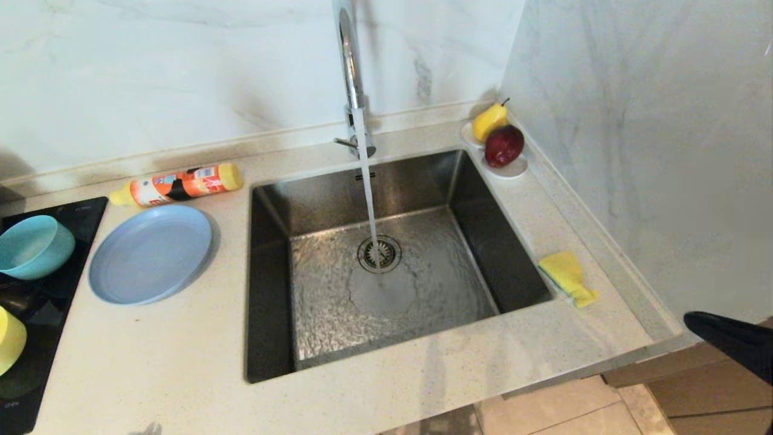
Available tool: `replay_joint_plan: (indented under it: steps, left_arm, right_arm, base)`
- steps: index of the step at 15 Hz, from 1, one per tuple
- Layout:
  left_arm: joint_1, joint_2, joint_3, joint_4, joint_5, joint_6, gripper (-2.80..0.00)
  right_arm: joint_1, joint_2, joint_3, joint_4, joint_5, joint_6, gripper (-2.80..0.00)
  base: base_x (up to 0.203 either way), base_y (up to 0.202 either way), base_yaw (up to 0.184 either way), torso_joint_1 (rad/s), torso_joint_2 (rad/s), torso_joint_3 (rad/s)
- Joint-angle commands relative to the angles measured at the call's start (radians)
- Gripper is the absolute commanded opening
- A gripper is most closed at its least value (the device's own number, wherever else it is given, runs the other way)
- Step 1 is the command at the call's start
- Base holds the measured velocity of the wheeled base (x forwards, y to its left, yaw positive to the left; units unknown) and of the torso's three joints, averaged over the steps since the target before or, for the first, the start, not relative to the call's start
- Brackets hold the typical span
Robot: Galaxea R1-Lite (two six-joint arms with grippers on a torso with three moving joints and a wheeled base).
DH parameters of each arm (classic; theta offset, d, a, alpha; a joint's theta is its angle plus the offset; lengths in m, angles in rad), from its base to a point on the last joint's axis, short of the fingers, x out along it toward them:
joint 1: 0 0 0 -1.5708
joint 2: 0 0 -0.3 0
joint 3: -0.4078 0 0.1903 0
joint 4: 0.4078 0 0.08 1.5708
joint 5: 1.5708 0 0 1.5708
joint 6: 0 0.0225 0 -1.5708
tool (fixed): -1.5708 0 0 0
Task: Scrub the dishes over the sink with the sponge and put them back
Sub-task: Turn off the faucet
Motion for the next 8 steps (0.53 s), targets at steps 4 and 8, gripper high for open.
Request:
replay_joint_plan:
  steps: [4, 8]
  left_arm:
    - [0.000, 0.002, 0.023, 0.000, 0.001, -0.001, -2.80]
    - [0.001, 0.002, 0.023, 0.000, 0.001, -0.001, -2.80]
  right_arm:
    - [-0.281, -0.327, 0.142, 0.138, 0.110, 0.050, -2.80]
    - [-0.336, -0.517, 0.329, 0.140, 0.105, 0.053, -2.80]
  base:
    - [0.000, 0.000, 0.000, 0.000, 0.00, 0.000]
    - [0.000, 0.000, 0.000, 0.000, 0.00, 0.000]
